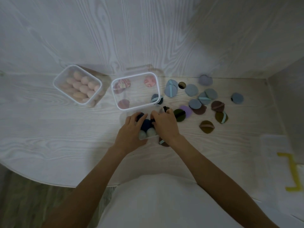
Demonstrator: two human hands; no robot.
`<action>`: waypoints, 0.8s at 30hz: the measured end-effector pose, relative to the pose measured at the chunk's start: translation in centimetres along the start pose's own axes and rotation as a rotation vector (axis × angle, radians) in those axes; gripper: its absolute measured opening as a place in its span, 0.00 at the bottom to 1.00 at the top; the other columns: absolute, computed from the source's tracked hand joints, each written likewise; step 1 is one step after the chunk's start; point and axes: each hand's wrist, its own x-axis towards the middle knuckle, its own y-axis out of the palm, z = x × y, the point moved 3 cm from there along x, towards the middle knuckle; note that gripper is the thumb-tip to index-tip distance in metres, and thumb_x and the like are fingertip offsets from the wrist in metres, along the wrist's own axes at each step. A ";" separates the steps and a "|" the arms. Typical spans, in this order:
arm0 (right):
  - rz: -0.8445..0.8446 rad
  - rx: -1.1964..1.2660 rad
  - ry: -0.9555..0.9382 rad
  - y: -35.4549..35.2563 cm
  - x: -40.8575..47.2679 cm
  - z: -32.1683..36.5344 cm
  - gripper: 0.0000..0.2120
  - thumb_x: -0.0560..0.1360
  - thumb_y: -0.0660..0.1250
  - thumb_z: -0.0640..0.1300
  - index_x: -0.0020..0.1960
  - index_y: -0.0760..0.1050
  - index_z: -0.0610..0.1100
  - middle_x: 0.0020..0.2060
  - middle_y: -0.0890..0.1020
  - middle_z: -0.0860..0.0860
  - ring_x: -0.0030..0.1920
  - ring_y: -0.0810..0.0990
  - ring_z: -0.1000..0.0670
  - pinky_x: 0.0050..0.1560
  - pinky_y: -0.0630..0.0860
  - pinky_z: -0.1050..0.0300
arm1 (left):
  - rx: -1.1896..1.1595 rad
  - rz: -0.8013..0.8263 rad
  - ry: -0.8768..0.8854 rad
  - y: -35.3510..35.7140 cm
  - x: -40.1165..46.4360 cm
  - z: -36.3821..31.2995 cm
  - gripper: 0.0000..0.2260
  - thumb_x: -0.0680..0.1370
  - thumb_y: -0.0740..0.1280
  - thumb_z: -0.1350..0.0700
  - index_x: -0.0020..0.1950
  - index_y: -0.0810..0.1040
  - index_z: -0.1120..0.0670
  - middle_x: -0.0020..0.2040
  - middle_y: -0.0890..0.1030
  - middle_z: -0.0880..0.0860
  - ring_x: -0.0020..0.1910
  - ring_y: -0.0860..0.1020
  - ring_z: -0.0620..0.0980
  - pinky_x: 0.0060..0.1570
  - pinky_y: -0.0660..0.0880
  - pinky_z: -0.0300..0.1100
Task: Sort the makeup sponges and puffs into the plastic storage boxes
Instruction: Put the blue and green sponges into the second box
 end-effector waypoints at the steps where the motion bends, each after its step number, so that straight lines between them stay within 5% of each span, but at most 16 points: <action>1: 0.006 0.007 -0.007 0.1 -0.2 0.0 0.04 0.69 0.69 0.38 0.41 0.73 0.42 0.29 0.80 0.47 0.28 0.74 0.45 0.41 0.62 0.52 | 0.016 -0.001 0.000 0.0 0.0 -0.1 0.41 0.61 0.77 0.51 0.71 0.66 0.57 0.67 0.69 0.60 0.62 0.70 0.60 0.47 0.78 0.51; 5: 0.042 0.038 -0.054 -0.7 -0.3 -0.3 0.04 0.75 0.62 0.42 0.47 0.74 0.43 0.38 0.82 0.47 0.35 0.76 0.45 0.46 0.63 0.52 | 0.055 -0.023 0.011 0.1 0.1 -0.5 0.39 0.61 0.77 0.50 0.70 0.68 0.52 0.65 0.70 0.61 0.58 0.71 0.61 0.52 0.75 0.52; 13: -0.284 0.252 0.157 -6.4 1.2 -12.1 0.08 0.75 0.61 0.39 0.50 0.77 0.39 0.42 0.82 0.43 0.39 0.79 0.45 0.43 0.75 0.50 | 0.110 0.009 -0.020 0.1 1.0 -0.8 0.33 0.62 0.76 0.48 0.67 0.73 0.47 0.67 0.67 0.61 0.61 0.68 0.62 0.54 0.73 0.53; 18: -0.181 0.101 0.300 -3.9 5.2 -20.5 0.16 0.70 0.61 0.33 0.57 0.74 0.37 0.58 0.75 0.38 0.54 0.75 0.37 0.53 0.73 0.45 | 0.114 0.025 -0.033 0.3 2.3 -0.9 0.34 0.64 0.77 0.50 0.69 0.70 0.45 0.69 0.64 0.60 0.64 0.66 0.61 0.57 0.71 0.51; 24: -0.167 0.140 0.465 -2.5 8.0 -22.9 0.22 0.71 0.61 0.34 0.65 0.65 0.33 0.60 0.73 0.37 0.59 0.70 0.39 0.56 0.67 0.47 | 0.119 0.045 -0.020 0.0 4.5 -1.7 0.34 0.64 0.78 0.53 0.69 0.71 0.46 0.70 0.64 0.60 0.64 0.66 0.62 0.57 0.72 0.53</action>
